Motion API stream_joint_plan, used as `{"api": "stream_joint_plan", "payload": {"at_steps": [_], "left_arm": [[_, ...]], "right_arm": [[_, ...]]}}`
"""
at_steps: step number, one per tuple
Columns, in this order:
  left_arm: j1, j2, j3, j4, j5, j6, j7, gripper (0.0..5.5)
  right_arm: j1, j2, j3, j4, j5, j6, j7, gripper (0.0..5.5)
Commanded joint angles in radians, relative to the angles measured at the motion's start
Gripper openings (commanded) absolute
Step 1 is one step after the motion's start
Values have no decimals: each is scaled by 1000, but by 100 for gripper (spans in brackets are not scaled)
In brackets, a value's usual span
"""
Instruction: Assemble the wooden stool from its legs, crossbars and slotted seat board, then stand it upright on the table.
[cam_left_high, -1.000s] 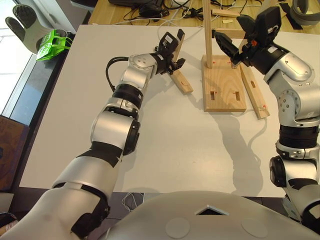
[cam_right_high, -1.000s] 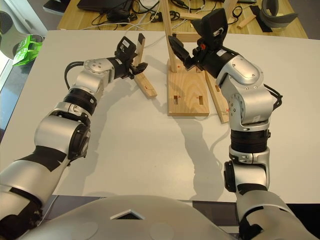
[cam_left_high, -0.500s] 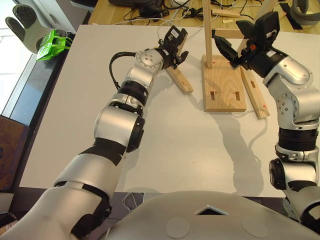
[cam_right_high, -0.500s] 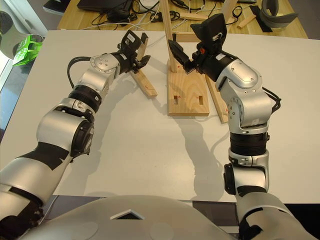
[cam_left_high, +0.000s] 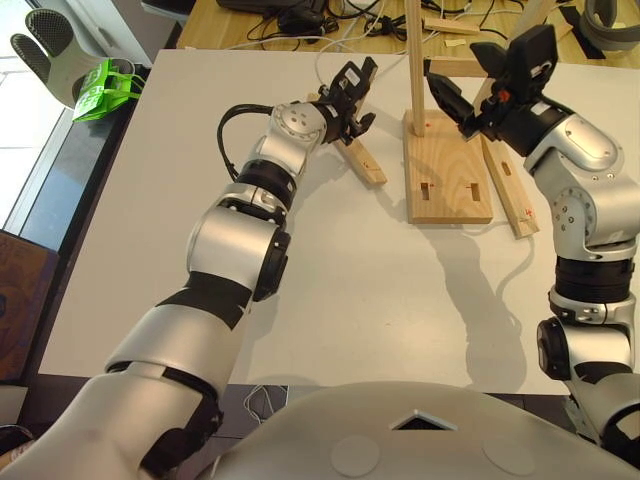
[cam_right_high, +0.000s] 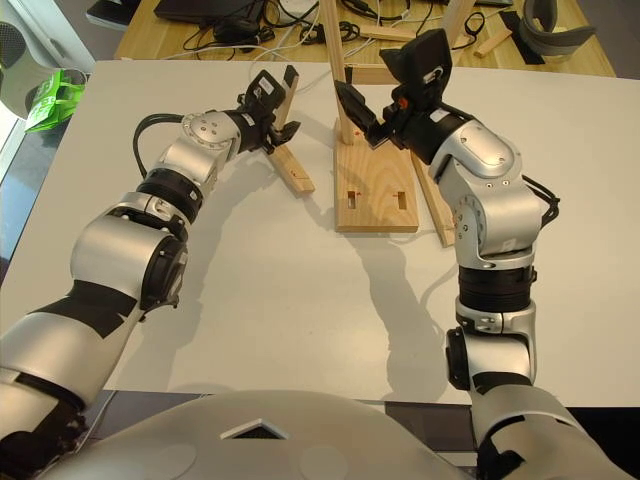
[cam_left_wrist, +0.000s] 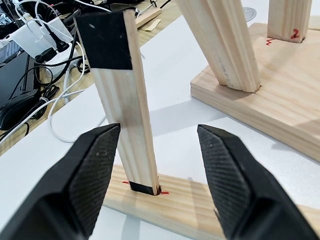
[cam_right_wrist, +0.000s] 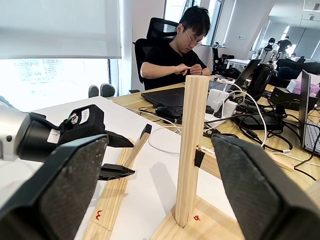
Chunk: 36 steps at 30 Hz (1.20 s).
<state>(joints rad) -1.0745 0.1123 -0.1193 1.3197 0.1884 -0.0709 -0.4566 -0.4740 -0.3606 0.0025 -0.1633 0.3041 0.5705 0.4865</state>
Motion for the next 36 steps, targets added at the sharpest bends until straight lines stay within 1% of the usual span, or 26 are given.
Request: {"api": "stream_joint_plan", "payload": {"at_steps": [1, 4, 5, 6, 7, 8, 12, 15, 19, 23, 25, 28, 32, 35, 36], "left_arm": [[-22, -10, -6, 17, 23, 7, 6, 285], [-22, -17, -2, 21, 31, 10, 13, 228], [-21, -17, -1, 22, 33, 11, 15, 219], [-21, -17, -1, 23, 33, 11, 16, 196], [-21, -16, 3, 24, 31, 16, 20, 190], [-21, -15, 5, 25, 31, 18, 23, 163], [-26, -15, 15, 26, 22, 24, 20, 108], [-28, -16, 19, 24, 24, 20, 20, 56], [-31, -15, 21, 22, 29, 14, 29, 56], [-35, -13, 30, 24, 22, 38, 29, 116], [-38, -12, 30, 24, 24, 48, 30, 137], [-41, -7, 29, 18, 22, 51, 0, 180], [-22, 15, 29, -2, 7, 49, -137, 235], [-2, 41, 51, -23, -29, 65, -255, 265], [5, 52, 57, -32, -41, 75, -300, 284]], "right_arm": [[10, 5, 10, -21, -5, 3, -7, 383], [16, 4, 16, -27, -6, 3, -7, 383], [17, 4, 17, -28, -6, 3, -8, 383], [18, 4, 17, -29, -6, 3, -8, 383], [19, 4, 18, -30, -7, 3, -9, 383], [20, 3, 18, -30, -8, 2, -9, 383], [21, 2, 21, -28, -12, -4, -8, 383], [21, 2, 21, -26, -16, -8, -6, 383], [22, 0, 20, -23, -21, -12, -2, 383], [20, 0, 19, -19, -23, -17, 1, 383], [20, 0, 19, -18, -24, -18, 0, 383], [20, 1, 21, -19, -24, -17, -1, 383], [21, 0, 20, -17, -24, -21, 0, 383], [21, 4, 20, -15, -22, -25, 0, 383], [21, 5, 20, -14, -22, -26, 0, 383]]}}
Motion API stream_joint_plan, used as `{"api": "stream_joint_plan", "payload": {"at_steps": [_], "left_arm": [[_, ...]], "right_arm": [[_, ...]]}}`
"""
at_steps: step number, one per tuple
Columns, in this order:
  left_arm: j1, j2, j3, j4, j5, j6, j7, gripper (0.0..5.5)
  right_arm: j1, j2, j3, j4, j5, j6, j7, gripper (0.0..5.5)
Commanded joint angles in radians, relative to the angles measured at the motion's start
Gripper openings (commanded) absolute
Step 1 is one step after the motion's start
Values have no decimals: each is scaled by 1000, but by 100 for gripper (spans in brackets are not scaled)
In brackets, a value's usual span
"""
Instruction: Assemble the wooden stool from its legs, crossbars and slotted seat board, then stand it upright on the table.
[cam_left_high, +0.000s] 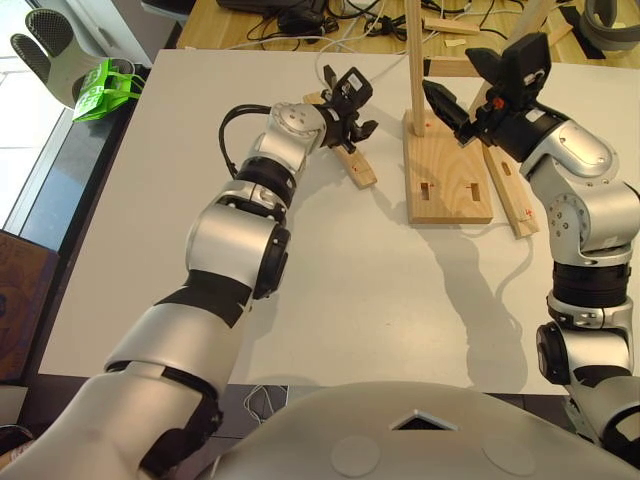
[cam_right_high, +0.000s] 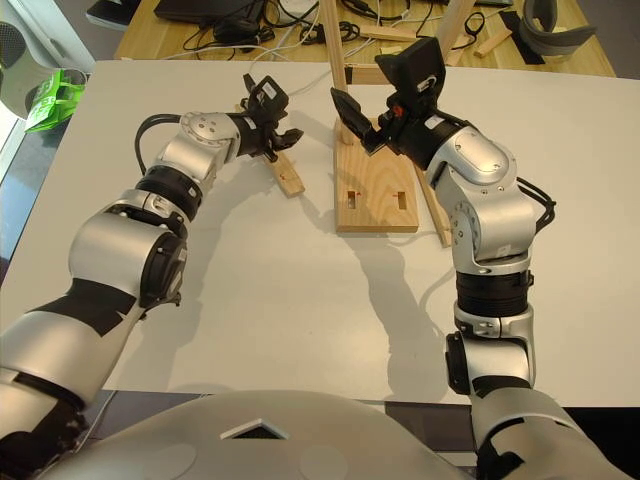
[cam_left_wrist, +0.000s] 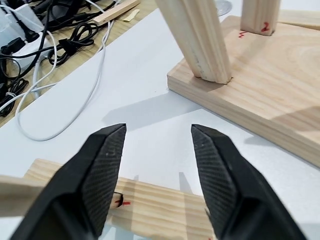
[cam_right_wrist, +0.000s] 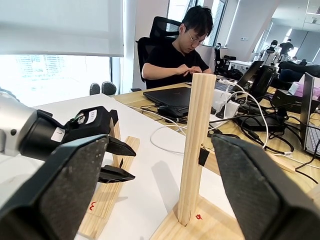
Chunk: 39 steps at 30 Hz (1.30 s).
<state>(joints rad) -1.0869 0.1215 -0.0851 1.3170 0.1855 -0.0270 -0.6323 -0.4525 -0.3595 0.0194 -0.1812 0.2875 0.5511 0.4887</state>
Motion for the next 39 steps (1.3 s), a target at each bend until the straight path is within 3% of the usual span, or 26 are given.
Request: {"api": "stream_joint_plan", "payload": {"at_steps": [1, 6, 10, 18, 29, 39], "left_arm": [[28, 61, 18, -38, -39, 40, -154, 300], [65, 149, -40, -51, 20, 75, -152, 372], [53, 162, -52, -48, 41, 79, -86, 372], [-20, 83, 2, -8, 6, 68, 108, 372], [-42, 44, 40, 22, 0, 39, 222, 372], [-23, 5, 76, 30, -36, 25, 173, 356]], "right_arm": [[2, 4, 1, 0, -4, -5, -5, 383], [7, 7, -5, -7, -1, -2, -12, 383], [8, 8, -7, -7, 0, -3, -15, 383], [6, 6, 4, 0, -7, -11, -16, 383], [19, 11, 14, -7, -11, -20, -24, 383], [25, 2, 28, -7, -28, -35, -15, 383]]}}
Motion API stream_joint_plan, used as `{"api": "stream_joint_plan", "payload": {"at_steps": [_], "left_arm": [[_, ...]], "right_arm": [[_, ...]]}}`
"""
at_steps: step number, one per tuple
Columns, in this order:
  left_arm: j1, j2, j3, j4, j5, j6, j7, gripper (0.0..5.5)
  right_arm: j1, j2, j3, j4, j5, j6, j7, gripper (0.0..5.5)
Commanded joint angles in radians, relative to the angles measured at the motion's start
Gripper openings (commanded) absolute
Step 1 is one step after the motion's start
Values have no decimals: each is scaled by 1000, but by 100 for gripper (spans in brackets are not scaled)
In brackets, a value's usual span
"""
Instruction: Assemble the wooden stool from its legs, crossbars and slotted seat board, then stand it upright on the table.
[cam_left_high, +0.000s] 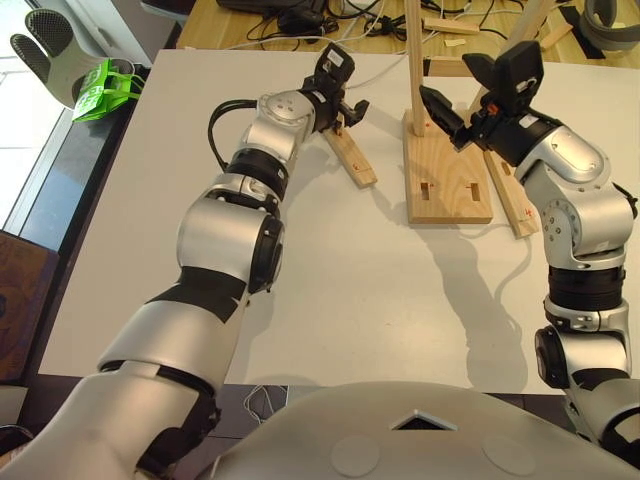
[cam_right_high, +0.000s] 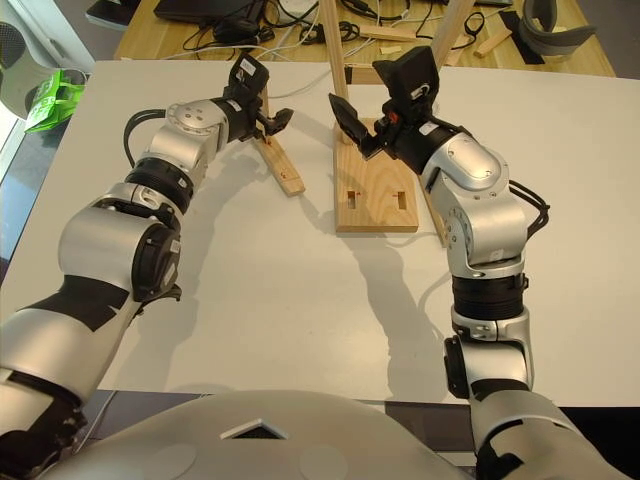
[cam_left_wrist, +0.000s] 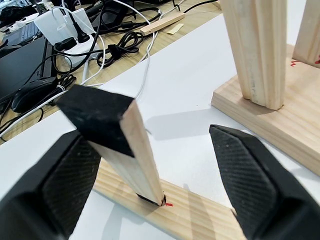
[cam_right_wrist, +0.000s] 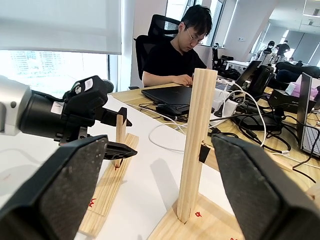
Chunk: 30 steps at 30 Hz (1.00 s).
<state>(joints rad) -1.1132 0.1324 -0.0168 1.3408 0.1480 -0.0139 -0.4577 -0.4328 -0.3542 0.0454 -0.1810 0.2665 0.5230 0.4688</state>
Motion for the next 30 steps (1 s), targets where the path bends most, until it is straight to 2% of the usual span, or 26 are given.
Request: {"api": "stream_joint_plan", "payload": {"at_steps": [1, 15, 24, 30], "left_arm": [[2, -5, 9, 7, 2, 16, 0, 344], [-1, 1, 26, 8, -6, 56, -17, 139], [-10, 16, 42, 0, -9, 57, 12, 132], [-26, 44, 44, -30, -12, 14, 26, 132]], "right_arm": [[5, -3, 2, -7, -7, -8, 5, 383], [-2, -5, 2, -3, -9, -13, 6, 383], [-11, 5, -18, 4, 1, -15, -2, 383], [-35, 14, -111, 17, 66, 53, -40, 383]]}}
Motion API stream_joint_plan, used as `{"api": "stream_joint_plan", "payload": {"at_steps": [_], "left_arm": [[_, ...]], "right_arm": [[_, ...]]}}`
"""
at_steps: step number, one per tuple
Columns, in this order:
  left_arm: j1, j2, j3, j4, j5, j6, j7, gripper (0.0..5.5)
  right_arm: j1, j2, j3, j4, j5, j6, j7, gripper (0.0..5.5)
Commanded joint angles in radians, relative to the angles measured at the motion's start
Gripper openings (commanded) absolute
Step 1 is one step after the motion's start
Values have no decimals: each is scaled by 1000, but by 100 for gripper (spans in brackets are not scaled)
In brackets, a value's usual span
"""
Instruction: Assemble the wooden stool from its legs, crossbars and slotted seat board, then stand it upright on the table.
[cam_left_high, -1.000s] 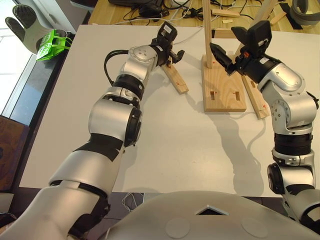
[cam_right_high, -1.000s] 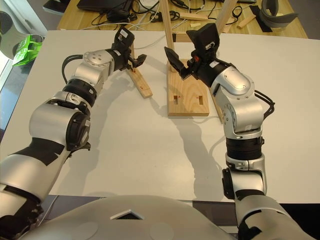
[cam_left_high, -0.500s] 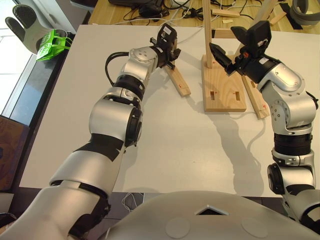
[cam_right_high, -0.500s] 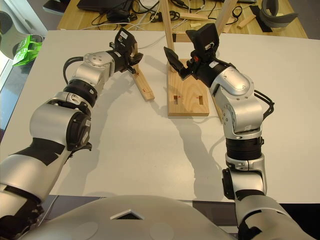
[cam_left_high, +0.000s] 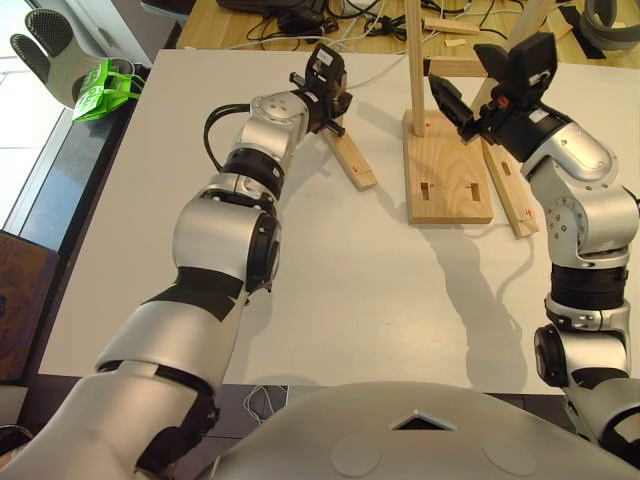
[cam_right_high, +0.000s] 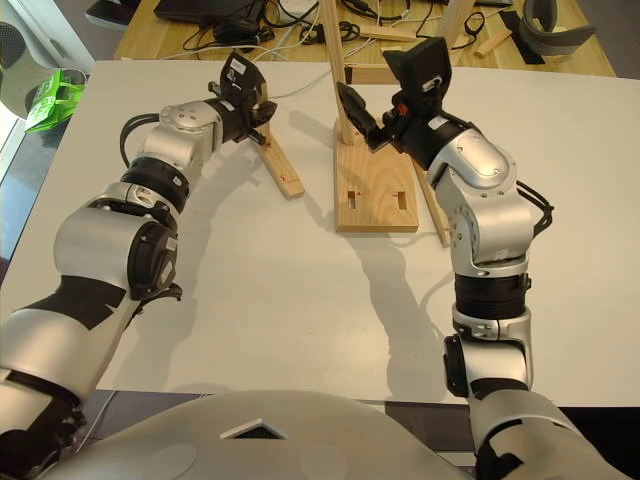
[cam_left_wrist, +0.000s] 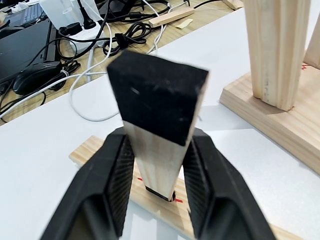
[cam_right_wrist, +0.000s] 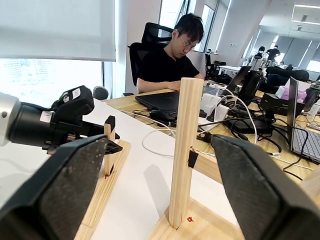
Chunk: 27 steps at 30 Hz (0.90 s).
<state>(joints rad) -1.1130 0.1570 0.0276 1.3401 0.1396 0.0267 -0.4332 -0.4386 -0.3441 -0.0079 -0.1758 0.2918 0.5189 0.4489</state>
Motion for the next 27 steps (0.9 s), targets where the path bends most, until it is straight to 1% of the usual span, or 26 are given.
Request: {"api": "stream_joint_plan", "payload": {"at_steps": [1, 5, 8, 10, 13, 17, 19, 22, 27], "left_arm": [[-28, 24, 1, -36, -5, -32, 1, 132], [-26, 60, 11, -87, -19, -61, 10, 132], [8, 98, 13, -193, -29, -98, 30, 132], [54, 109, 6, -305, -36, -115, 30, 132], [166, 110, -13, -567, -39, -93, 39, 132], [305, 85, -25, -915, -41, -40, 82, 132], [356, 74, -35, -1056, -33, -44, 108, 132], [425, 52, -52, -1215, -30, -74, 140, 132], [541, 33, -124, -1375, 2, -160, 160, 132]], "right_arm": [[-31, 0, -76, 11, 54, 74, -23, 383], [-41, -21, -140, 8, 115, 139, -17, 383], [-14, -43, -209, -55, 293, 326, 30, 383], [19, -68, -240, -103, 387, 415, 64, 383], [33, -83, -288, -120, 512, 515, 84, 383], [-23, -106, -331, 5, 540, 530, 84, 383], [-60, -131, -323, 90, 520, 509, 114, 383], [-118, -173, -271, 193, 472, 457, 184, 383], [-228, -227, -170, 315, 425, 413, 343, 383]]}}
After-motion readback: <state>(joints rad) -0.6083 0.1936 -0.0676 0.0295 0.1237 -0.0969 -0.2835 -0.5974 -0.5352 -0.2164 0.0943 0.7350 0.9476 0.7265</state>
